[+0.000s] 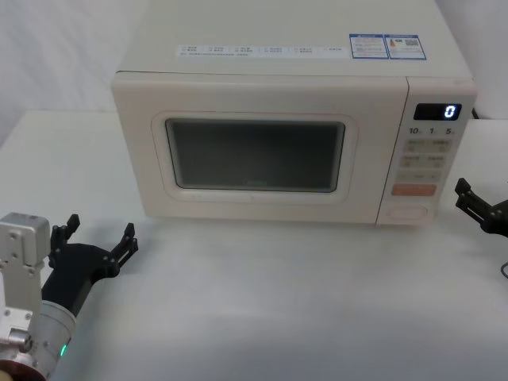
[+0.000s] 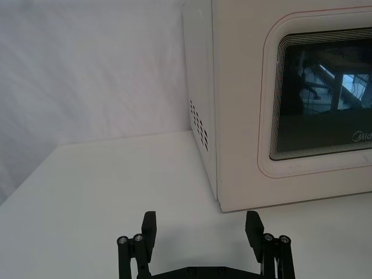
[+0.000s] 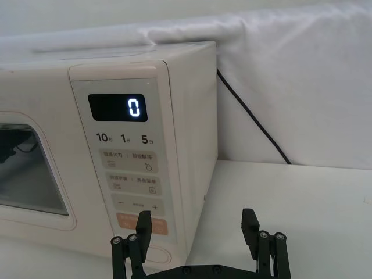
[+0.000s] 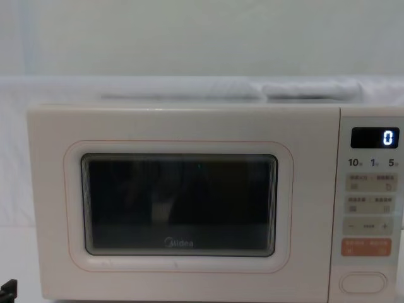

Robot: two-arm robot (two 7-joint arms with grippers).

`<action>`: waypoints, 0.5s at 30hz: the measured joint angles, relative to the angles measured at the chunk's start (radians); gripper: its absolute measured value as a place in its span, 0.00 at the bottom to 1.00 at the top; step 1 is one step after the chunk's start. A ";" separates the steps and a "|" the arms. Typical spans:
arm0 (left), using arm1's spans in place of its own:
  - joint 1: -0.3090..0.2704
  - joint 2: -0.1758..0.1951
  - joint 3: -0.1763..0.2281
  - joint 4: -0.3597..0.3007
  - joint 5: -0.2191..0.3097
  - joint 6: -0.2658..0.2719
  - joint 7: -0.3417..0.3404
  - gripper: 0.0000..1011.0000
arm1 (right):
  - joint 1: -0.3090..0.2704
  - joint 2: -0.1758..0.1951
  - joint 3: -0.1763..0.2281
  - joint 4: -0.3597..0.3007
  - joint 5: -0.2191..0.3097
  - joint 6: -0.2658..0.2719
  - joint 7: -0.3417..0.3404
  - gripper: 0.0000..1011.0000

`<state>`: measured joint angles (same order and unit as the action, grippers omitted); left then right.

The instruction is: Press the button to open the microwave door with one hand; close the microwave door with the other hand.

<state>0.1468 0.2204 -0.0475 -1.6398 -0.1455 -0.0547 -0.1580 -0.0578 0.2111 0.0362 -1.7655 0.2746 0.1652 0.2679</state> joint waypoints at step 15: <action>0.000 0.000 0.000 0.000 0.000 0.000 0.000 0.99 | 0.000 0.000 0.000 0.000 0.000 0.000 0.000 0.99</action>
<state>0.1467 0.2204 -0.0476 -1.6399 -0.1455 -0.0547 -0.1580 -0.0578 0.2110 0.0362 -1.7655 0.2746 0.1653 0.2678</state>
